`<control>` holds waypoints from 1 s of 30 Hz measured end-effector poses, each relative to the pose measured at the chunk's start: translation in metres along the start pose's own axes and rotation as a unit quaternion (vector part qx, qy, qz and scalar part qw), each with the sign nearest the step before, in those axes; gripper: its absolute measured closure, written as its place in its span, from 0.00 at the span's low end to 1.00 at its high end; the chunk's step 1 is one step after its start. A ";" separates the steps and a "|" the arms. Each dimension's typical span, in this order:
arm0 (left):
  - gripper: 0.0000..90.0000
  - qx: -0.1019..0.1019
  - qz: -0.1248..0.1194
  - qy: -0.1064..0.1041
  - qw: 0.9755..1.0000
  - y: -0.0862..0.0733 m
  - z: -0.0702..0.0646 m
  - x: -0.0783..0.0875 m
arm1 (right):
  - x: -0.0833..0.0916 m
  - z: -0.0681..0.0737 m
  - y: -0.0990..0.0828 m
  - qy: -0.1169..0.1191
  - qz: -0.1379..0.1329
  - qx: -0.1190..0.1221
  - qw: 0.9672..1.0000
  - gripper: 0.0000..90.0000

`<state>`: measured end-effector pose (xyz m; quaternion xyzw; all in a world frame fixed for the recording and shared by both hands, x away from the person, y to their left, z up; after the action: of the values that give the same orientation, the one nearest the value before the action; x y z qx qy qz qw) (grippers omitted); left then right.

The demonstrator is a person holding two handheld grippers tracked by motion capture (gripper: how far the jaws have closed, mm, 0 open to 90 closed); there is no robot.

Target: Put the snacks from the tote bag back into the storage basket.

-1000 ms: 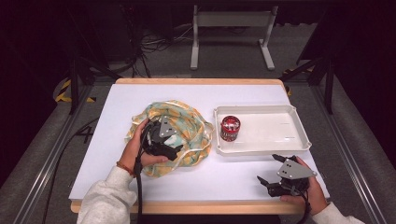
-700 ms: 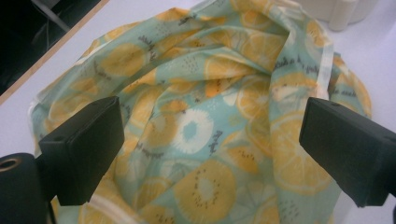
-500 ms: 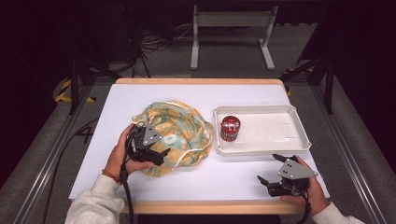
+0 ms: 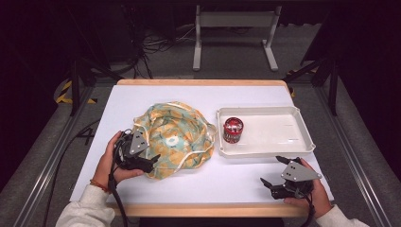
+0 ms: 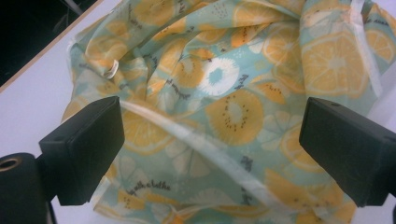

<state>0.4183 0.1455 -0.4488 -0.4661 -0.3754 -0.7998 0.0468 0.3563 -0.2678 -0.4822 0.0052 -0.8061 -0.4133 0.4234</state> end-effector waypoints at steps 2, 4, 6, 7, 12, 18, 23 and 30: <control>0.08 0.000 0.007 0.004 1.000 -0.007 0.002 0.000 | 0.000 0.000 0.000 0.001 0.000 0.000 1.000 0.12; 0.08 0.002 0.009 0.002 1.000 -0.011 0.002 0.001 | 0.000 0.000 0.000 0.000 0.000 0.000 1.000 0.12; 0.08 0.003 0.011 0.006 1.000 -0.017 0.005 0.001 | 0.000 0.000 0.000 0.000 0.000 0.000 1.000 0.12; 0.08 0.005 0.012 0.002 1.000 -0.020 0.004 0.002 | 0.000 0.000 0.000 0.000 0.001 0.000 1.000 0.12; 0.08 0.016 0.014 0.007 1.000 -0.034 0.008 0.003 | -0.001 0.001 0.000 0.001 0.002 0.000 1.000 0.12; 0.08 0.040 -0.009 0.006 0.999 -0.045 0.012 0.009 | -0.001 0.001 0.000 0.001 0.003 0.001 1.000 0.12; 0.09 0.062 -0.035 -0.005 0.997 -0.049 0.011 0.012 | -0.001 0.001 0.000 0.002 0.003 0.001 1.000 0.12; 0.07 0.108 -0.056 -0.019 0.992 -0.066 0.014 0.009 | -0.001 0.001 -0.001 0.003 0.003 0.002 1.000 0.12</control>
<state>0.3955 0.2044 -0.4740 -0.4516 -0.4857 -0.7471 0.0452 0.3562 -0.2670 -0.4839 0.0044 -0.8057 -0.4104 0.4272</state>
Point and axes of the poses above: each handheld gripper's, and its own axes: x roughly backward along the jaws, y roughly out of its top, z roughly to its left, the point moved 9 cm from there along -x, roughly forward along the jaws, and after that the axes turned 11 degrees about z, right-handed, at the moved point
